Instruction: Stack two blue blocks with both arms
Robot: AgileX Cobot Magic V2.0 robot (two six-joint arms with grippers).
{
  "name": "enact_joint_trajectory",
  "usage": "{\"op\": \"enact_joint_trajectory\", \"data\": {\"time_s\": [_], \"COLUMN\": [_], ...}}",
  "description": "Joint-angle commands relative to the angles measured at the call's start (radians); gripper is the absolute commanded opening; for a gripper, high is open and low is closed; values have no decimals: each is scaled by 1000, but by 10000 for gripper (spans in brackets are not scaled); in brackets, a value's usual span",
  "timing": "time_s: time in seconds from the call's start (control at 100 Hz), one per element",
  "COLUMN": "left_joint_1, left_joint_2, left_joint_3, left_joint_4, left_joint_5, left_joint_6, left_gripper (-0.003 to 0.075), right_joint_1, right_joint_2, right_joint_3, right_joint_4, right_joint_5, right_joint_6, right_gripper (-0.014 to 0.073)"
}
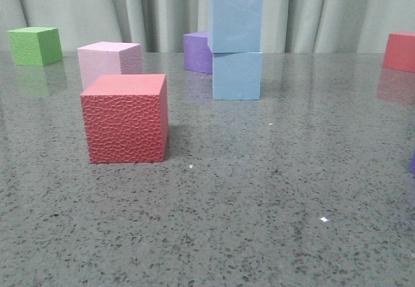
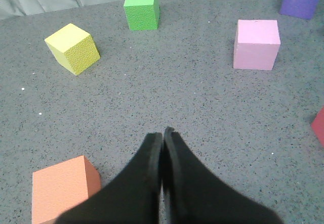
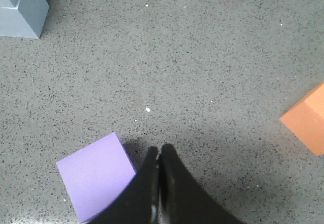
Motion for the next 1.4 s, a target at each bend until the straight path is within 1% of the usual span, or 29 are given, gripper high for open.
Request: {"op": "enact_joint_trajectory", "data": {"time_s": [0.0,0.12,0.19,0.26,0.4,0.57,0.73,0.87,0.99,1.11,1.25,1.39], "left_joint_1": [0,0,0,0,0,-2,-2,-2,-2,-2,-2,-2], "left_joint_2": [5,-1,-14,-36,-101,-203,-309,-404,-475,-534,-576,-606], "left_joint_3": [-21,-2,28,76,215,422,596,724,811,881,942,987], "left_joint_4": [-2,7,5,3,-4,-23,-49,-51,-51,-49,-47,-47], "left_joint_5": [-77,-118,-183,-274,-462,-679,-811,-895,-952,-999,-1037,-1042], "left_joint_6": [-10,-10,-10,-10,-10,-10,-10,-13,-64,-82,-87,-90], "left_gripper": [-19,-19,-19,-19,-19,-19,-19,-19,-19,-19,-19,-19], "right_joint_1": [-2,-2,-2,-2,-2,-2,-2,-2,-2,-2,-2,-2], "right_joint_2": [-6,-6,-6,-6,-6,-6,-6,-6,-6,-6,-6,-6], "right_joint_3": [-23,-23,-23,-23,-23,-23,-23,-23,-23,-23,-23,-23], "right_joint_4": [-3,-3,-3,-3,-3,-3,-3,-3,-3,-3,-3,-3], "right_joint_5": [-50,-50,-50,-50,-50,-50,-50,-50,-50,-50,-50,-50], "right_joint_6": [-8,-8,-8,-8,-8,-8,-8,-8,-8,-8,-8,-8], "right_gripper": [-122,-122,-122,-122,-122,-122,-122,-122,-122,-122,-122,-122]}}
